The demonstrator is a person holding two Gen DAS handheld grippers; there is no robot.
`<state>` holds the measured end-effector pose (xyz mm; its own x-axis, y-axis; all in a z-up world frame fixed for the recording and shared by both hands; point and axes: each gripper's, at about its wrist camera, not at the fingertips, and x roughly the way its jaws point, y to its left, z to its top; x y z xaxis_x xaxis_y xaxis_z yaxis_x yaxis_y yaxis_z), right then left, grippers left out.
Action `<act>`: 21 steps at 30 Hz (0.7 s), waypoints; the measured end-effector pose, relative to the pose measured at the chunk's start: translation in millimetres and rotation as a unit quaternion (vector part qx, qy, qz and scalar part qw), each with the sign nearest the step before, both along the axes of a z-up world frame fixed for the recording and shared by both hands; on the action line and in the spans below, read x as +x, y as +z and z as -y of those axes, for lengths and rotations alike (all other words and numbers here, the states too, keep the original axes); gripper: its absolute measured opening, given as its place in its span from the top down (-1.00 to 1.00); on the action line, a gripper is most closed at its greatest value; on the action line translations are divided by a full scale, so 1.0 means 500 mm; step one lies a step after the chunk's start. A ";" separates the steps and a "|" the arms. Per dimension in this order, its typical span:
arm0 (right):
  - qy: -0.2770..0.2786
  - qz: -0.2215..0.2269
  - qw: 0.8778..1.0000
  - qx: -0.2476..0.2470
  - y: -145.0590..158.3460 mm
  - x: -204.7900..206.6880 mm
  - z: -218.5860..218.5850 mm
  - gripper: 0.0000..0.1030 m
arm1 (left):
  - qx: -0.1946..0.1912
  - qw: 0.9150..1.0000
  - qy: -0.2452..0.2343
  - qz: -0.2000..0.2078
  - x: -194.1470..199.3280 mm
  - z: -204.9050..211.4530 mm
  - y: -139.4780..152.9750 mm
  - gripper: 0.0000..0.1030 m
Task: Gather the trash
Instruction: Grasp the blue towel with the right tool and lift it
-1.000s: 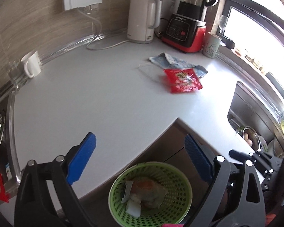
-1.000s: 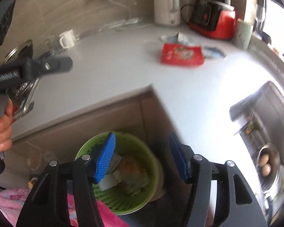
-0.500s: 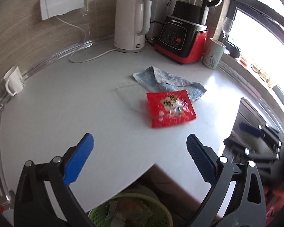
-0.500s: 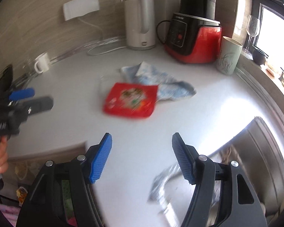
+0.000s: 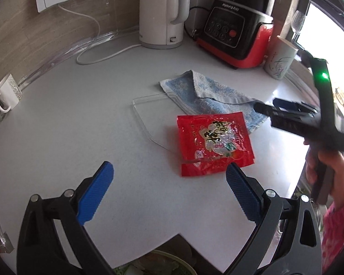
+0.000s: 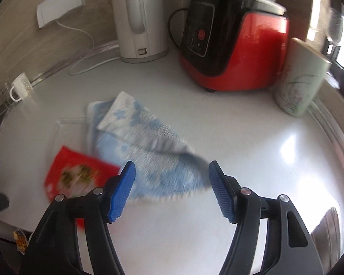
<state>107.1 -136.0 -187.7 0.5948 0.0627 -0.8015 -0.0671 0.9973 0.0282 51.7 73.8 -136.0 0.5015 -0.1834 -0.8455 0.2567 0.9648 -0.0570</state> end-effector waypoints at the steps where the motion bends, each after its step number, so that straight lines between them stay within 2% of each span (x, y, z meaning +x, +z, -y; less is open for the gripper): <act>1: 0.005 -0.002 1.000 -0.003 -0.009 0.018 0.002 -0.28 | 0.003 1.000 0.001 -0.002 0.006 0.005 -0.005 -0.83; 6: 0.040 -0.014 0.999 -0.022 -0.035 0.066 -0.003 -0.22 | -0.001 1.000 0.009 -0.011 0.026 0.014 -0.012 -0.83; 9: 0.058 -0.027 0.998 -0.027 -0.050 0.081 -0.007 0.03 | -0.008 1.000 0.018 -0.014 0.039 0.016 -0.011 -0.83; 12: 0.072 -0.032 0.996 -0.029 -0.057 0.084 -0.008 0.39 | -0.010 1.000 0.023 -0.013 0.045 0.018 -0.009 -0.83; 13: 0.077 -0.033 0.996 -0.023 -0.056 0.084 -0.005 0.75 | -0.010 1.000 0.024 -0.014 0.048 0.019 -0.009 -0.83; 14: 0.079 -0.034 0.996 -0.018 -0.055 0.084 -0.003 0.83 | -0.011 1.000 0.025 -0.014 0.050 0.019 -0.010 -0.83; 18: 0.082 -0.020 0.996 -0.008 -0.037 0.077 0.005 0.85 | -0.021 0.999 0.026 -0.026 0.060 0.027 -0.018 -0.83; 21: 0.073 0.009 0.997 0.020 0.003 0.063 0.022 0.85 | -0.020 0.999 0.020 -0.033 0.064 0.042 -0.026 -0.83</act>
<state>138.8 -147.1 -186.3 0.5910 0.1811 -0.7860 -0.2126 0.9750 0.0648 83.6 52.6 -148.8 0.4525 -0.1976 -0.8696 0.2115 0.9711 -0.1106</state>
